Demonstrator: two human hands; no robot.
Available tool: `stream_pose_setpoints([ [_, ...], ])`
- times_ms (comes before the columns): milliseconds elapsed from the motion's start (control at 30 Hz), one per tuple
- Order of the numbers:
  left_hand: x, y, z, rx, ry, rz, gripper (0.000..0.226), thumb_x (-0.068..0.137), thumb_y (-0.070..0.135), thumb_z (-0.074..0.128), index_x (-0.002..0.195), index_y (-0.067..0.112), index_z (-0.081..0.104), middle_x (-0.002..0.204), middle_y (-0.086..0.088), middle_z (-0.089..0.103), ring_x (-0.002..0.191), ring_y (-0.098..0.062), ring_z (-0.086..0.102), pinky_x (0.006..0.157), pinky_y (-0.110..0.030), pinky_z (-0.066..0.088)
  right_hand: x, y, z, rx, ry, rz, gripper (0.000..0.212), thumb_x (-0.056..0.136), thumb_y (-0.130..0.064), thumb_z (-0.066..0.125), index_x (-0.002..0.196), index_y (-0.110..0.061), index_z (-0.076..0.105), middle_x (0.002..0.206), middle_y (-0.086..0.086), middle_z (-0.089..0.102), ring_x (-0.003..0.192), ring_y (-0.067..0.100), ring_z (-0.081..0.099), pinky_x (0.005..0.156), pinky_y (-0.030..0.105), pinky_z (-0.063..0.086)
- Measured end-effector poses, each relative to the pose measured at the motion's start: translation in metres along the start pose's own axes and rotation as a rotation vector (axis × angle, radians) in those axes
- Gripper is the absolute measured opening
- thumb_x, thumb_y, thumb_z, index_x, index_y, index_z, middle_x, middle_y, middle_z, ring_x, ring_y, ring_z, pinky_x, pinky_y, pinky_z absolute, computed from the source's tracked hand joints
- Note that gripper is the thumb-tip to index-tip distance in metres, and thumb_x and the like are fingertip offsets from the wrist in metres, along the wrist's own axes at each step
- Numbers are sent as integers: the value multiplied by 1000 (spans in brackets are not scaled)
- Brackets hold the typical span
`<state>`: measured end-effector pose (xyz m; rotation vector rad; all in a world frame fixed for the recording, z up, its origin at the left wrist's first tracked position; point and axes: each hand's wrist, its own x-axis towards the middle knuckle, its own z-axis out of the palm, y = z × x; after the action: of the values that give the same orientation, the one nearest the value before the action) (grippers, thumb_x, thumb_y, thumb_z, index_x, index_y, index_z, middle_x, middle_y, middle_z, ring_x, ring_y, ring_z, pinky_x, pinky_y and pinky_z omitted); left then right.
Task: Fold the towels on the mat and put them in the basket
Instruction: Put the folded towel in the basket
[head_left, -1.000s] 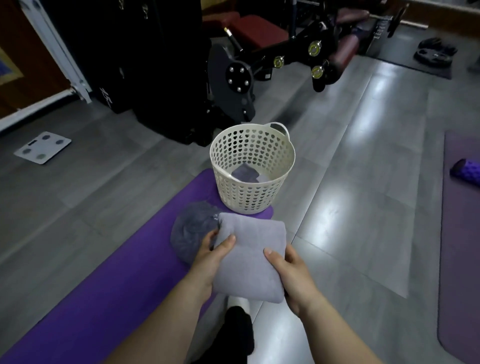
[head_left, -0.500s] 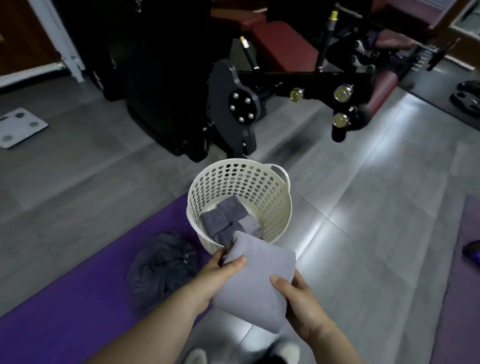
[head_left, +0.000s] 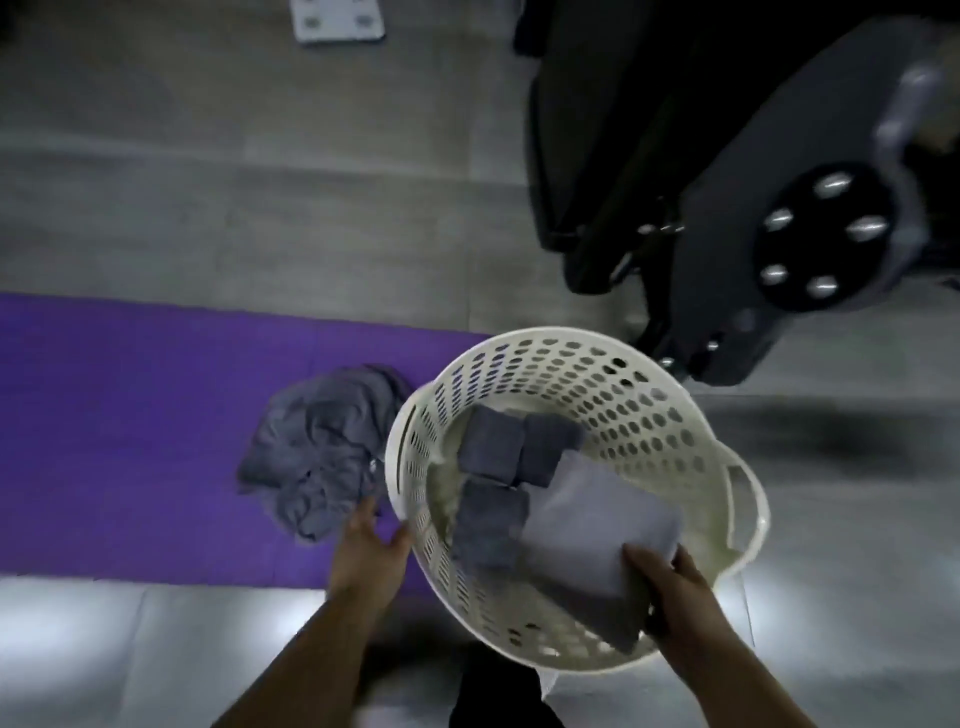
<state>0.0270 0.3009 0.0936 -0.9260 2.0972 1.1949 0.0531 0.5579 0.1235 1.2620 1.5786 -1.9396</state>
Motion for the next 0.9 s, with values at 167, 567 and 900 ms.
stream_pose_setpoints([
  [167, 69, -29, 61, -130, 170, 18, 48, 89, 19, 55, 132, 11, 36, 120, -21, 58, 108, -39, 55, 92, -42, 44, 139, 25, 25, -229, -40, -21, 40, 90, -5, 51, 129, -10, 46, 116, 11, 59, 74, 14, 61, 48, 19, 50],
  [567, 97, -73, 94, -166, 622, 197, 52, 61, 66, 25, 98, 40, 50, 69, -4, 67, 70, -29, 60, 59, -31, 35, 330, 110, 122, -462, -97, 30, 54, 93, -21, 52, 141, -13, 30, 140, 15, 42, 123, 37, 45, 93, 47, 44],
  [900, 97, -73, 89, -120, 566, 232, 74, 63, 63, 20, 104, 12, 55, 63, -10, 61, 69, -41, 61, 59, -34, 40, 306, 107, 116, -1746, -181, -627, 69, 96, -27, 43, 148, -20, -2, 156, 6, -7, 144, 25, -2, 116, 39, 11],
])
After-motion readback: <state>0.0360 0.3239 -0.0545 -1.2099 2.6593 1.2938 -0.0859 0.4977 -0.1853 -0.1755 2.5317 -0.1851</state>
